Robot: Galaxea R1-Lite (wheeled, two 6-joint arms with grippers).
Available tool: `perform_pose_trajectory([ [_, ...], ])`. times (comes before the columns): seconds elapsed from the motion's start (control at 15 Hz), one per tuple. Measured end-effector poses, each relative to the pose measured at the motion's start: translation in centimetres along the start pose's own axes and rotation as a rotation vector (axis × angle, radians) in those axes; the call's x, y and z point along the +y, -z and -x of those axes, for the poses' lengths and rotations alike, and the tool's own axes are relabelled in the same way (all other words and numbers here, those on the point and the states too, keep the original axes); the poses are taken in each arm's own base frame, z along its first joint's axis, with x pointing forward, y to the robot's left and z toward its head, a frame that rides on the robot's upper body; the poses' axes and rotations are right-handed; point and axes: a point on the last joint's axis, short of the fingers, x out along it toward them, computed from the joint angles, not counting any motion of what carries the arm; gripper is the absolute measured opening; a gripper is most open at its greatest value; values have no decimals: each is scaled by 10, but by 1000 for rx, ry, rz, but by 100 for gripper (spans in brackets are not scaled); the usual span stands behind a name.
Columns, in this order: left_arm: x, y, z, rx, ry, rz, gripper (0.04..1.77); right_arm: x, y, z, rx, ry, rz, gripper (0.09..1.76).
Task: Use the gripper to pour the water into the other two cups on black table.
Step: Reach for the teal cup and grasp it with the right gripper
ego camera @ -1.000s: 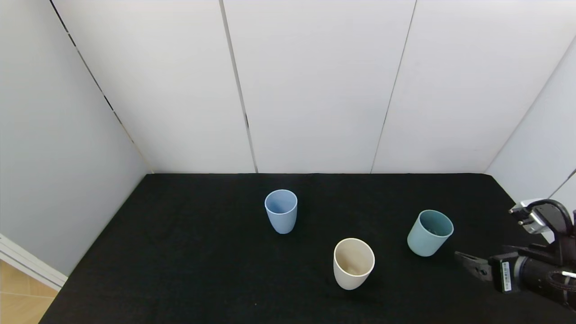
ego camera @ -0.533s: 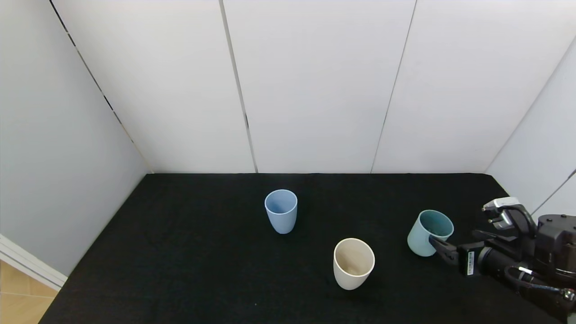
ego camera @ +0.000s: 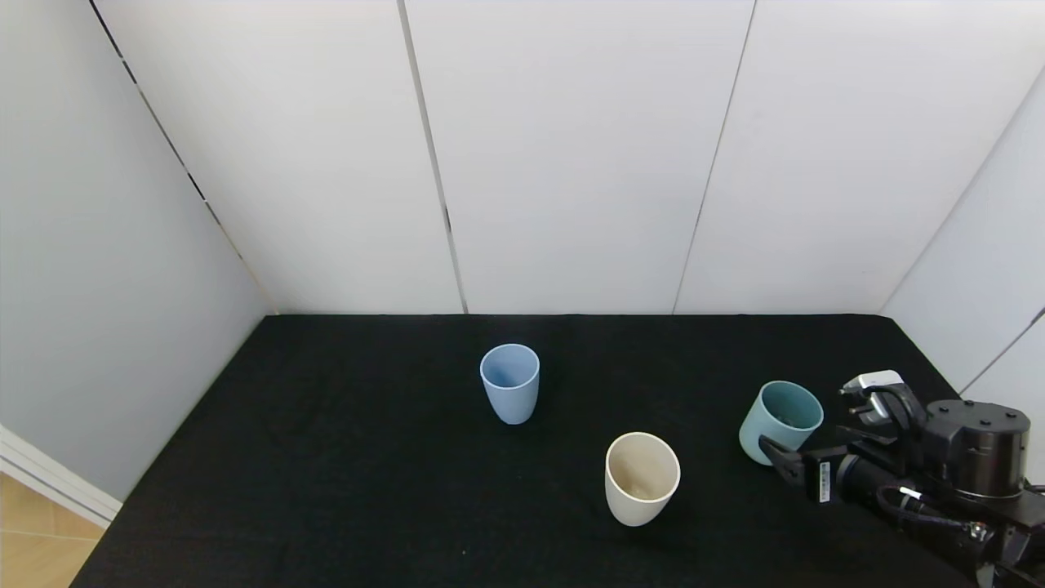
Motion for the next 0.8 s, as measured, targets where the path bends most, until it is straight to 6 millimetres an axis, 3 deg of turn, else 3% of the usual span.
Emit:
perform_pose_trajectory([
  [0.47,0,0,0,0,0,2,172,1,7,-34,-39,0,0,171],
  [0.8,0,0,0,0,-1,2,172,-2,7,-43,-43,9,-4,171],
])
